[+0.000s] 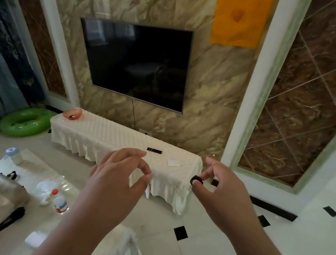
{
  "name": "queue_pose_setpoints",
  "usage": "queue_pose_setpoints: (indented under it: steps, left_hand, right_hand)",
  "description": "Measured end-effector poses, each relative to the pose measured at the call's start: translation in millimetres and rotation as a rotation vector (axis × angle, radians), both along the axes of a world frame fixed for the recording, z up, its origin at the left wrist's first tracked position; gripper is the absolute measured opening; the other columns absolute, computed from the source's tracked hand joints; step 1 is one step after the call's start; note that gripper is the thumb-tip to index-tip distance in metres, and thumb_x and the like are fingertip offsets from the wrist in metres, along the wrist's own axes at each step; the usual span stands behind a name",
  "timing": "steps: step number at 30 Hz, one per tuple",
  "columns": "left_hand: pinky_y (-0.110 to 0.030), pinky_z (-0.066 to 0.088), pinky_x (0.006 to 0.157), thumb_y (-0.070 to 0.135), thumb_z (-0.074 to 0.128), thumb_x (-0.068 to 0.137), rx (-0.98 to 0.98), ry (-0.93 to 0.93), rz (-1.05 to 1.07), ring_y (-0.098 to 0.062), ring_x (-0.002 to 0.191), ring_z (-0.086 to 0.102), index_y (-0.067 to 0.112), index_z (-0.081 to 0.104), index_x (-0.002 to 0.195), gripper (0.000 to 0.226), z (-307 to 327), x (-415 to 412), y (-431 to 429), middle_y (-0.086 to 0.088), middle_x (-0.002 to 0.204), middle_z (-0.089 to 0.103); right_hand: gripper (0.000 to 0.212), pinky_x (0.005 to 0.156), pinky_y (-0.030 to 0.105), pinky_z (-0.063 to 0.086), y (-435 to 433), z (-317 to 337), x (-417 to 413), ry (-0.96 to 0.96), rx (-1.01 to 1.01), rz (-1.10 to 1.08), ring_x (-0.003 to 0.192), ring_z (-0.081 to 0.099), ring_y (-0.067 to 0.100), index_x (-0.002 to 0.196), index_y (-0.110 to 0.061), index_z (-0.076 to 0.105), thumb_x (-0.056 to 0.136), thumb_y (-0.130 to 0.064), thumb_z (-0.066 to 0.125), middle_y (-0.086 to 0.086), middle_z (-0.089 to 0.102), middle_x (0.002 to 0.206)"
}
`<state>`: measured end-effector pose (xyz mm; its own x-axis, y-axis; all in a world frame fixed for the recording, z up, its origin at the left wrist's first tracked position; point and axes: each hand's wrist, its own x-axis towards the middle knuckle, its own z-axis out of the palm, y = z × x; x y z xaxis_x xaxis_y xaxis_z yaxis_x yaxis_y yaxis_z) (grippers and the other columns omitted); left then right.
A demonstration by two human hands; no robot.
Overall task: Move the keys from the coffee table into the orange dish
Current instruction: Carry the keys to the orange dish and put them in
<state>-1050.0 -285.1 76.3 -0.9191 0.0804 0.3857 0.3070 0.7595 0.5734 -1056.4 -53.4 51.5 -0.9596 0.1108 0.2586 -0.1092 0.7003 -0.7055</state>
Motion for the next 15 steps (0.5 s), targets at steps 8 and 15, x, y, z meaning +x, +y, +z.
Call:
queue_pose_setpoints:
  steps: [8, 15]
  left_hand:
    - [-0.045, 0.042, 0.098, 0.040, 0.066, 0.083, -0.029, -0.038, -0.083, 0.000, 0.123, 0.039, 0.042, 0.060, 0.080, 0.008, -8.8, -58.3, 35.4, 0.033, 0.122, 0.048]
    - [-0.042, 0.038, 0.102, 0.042, 0.065, 0.085, -0.014, -0.049, -0.140, 0.004, 0.122, 0.035, 0.044, 0.059, 0.082, 0.007, -25.0, -137.2, 43.5, 0.034, 0.123, 0.047]
  right_hand:
    - [0.015, 0.091, 0.027, 0.032, 35.8, -8.0, -37.2, -0.016, 0.039, -0.078, 0.126, 0.043, 0.004, 0.077, -0.034, 0.055, 0.080, -0.042, 0.067, -0.020, 0.047, 0.143]
    - [0.014, 0.100, 0.030, 0.035, 42.9, -12.9, -98.2, -0.020, 0.111, -0.096, 0.130, 0.040, 0.005, 0.079, -0.034, 0.054, 0.082, -0.039, 0.067, -0.017, 0.048, 0.142]
